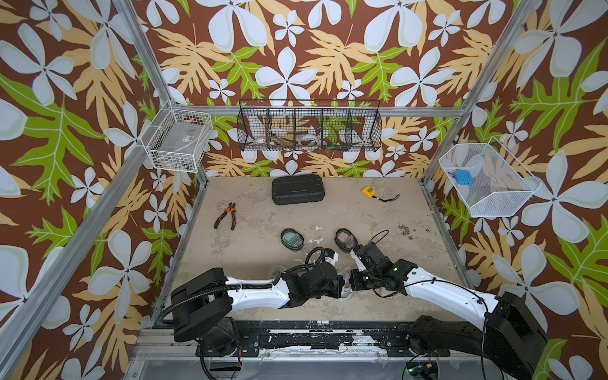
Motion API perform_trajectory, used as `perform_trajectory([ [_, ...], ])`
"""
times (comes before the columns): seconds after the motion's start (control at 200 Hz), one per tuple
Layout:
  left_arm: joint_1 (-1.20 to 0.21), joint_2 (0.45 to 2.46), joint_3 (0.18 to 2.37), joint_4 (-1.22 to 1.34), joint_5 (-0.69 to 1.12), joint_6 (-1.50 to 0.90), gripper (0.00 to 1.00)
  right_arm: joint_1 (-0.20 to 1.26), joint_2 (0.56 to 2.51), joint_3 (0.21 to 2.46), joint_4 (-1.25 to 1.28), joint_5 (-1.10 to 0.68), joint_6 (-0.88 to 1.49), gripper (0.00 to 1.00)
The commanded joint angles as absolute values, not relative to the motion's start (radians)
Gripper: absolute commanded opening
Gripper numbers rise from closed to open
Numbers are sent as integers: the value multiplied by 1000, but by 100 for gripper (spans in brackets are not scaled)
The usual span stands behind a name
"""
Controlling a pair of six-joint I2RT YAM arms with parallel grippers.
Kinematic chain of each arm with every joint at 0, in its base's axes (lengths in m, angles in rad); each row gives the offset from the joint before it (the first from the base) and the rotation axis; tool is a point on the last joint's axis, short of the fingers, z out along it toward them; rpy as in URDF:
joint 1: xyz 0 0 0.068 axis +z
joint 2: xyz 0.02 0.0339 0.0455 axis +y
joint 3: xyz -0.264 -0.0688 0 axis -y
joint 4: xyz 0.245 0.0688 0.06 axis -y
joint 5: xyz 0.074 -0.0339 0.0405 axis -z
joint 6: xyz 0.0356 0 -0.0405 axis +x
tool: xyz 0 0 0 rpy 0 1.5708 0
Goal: Pack away charging kits
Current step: Place the charging cable in the storage bag.
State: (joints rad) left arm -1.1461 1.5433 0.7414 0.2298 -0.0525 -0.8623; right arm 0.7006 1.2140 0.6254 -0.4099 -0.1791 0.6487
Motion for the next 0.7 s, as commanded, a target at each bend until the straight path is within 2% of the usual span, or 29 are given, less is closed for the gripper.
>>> perform_trajectory([
  [0.0,-1142,1558,746,271,-63,-877,0,703,1214,631,-377,-168,685,0],
  [0.225,-1143,1567,737,281,-99,-902,0,704,1226,580,-315,-154,725,0],
  [0.515,-1141,1583,695,365,-49,-939,0,703,1201,512,-220,-126,787,0],
  [0.696,-1139,1580,689,372,-47,-941,0,703,1218,542,-209,-157,793,0],
])
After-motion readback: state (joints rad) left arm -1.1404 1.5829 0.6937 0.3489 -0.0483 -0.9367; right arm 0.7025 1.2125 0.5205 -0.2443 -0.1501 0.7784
